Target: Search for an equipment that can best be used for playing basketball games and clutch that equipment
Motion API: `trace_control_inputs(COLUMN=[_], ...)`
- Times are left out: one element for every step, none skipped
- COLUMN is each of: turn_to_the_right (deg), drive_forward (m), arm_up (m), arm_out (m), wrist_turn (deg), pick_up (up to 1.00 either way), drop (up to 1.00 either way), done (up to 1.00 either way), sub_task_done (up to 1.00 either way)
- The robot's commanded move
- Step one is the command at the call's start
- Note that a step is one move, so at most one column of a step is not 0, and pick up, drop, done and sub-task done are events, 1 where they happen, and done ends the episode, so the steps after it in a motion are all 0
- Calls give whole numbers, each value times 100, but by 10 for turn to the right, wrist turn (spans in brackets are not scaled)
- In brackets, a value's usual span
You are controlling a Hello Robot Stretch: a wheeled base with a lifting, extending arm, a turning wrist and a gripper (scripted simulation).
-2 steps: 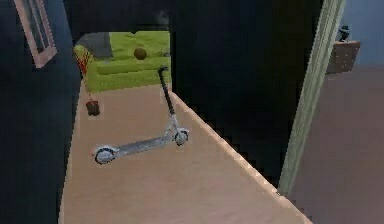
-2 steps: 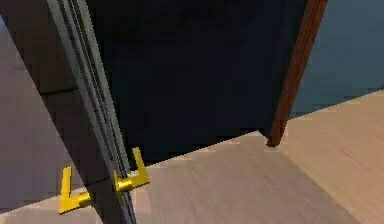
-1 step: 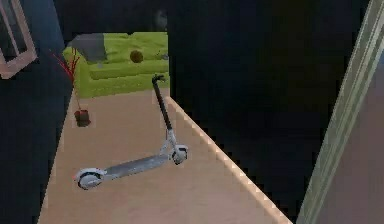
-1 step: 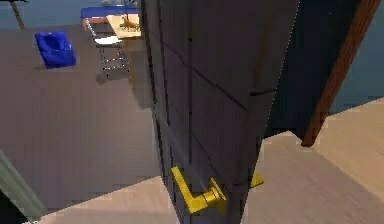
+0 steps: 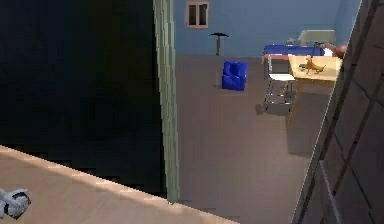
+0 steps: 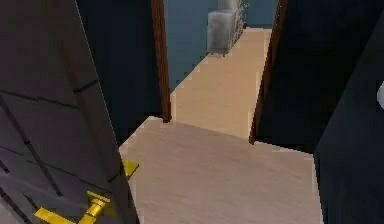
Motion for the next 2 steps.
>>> trace_control_inputs(turn_to_the_right=[150, 0], drive_forward=[0, 100], arm_up=[0, 0], arm_out=[0, 0], wrist_turn=[0, 0], pick_up=[0, 0], drop=[0, 0], done=[0, 0], sub_task_done=[0, 0])
